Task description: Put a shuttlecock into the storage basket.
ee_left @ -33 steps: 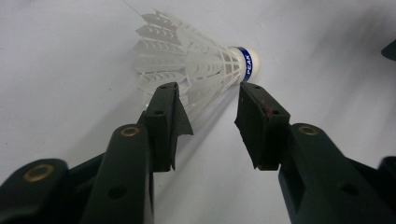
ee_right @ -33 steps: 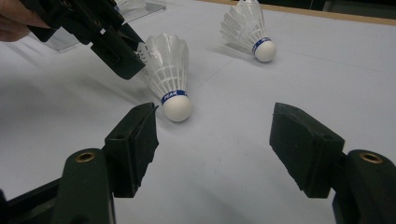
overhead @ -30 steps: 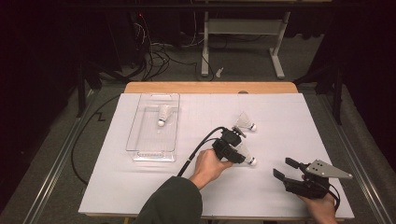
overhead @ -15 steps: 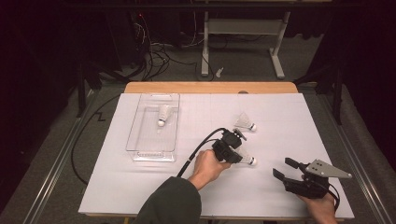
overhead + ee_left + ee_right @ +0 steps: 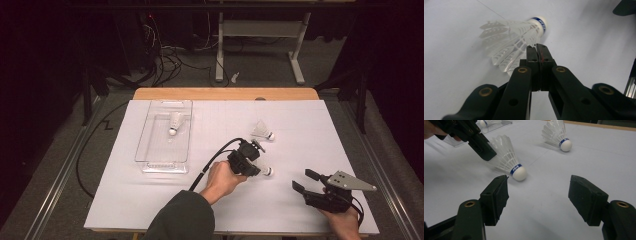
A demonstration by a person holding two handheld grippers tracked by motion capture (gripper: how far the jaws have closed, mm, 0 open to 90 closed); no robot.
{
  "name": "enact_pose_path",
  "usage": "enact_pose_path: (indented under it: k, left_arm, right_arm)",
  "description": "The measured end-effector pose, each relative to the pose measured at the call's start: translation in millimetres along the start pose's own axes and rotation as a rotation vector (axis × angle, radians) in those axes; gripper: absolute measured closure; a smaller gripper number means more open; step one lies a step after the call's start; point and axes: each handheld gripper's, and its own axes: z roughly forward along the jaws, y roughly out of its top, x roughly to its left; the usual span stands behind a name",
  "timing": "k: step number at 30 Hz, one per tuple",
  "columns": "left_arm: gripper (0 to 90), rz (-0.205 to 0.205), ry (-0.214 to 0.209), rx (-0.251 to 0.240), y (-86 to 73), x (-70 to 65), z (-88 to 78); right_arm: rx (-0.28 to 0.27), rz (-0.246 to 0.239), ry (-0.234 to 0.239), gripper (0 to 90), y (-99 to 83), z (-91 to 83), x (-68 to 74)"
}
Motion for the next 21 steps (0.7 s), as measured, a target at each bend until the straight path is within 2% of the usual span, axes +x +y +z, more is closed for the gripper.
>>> enact_pose_path:
  k: [7,12,21]
  left_arm:
    - [89.9,0.018,0.006,-0.003,-2.0,-1.4,-6.8]
    - [89.9,0.000,0.000,-0.024,-2.2,2.8,-14.1]
    - [89.9,0.011,-0.007,-0.027,-3.3,-0.7,-20.1]
  right_arm:
    - [0.001,0.004,-0.005,32.6,-0.1,0.1,-0.1]
    - [0.000,0.010,-0.008,32.6,-0.5,-1.0,-0.8]
    - [-0.010,0.014,-0.017,32.5,-0.5,-3.0,-1.0]
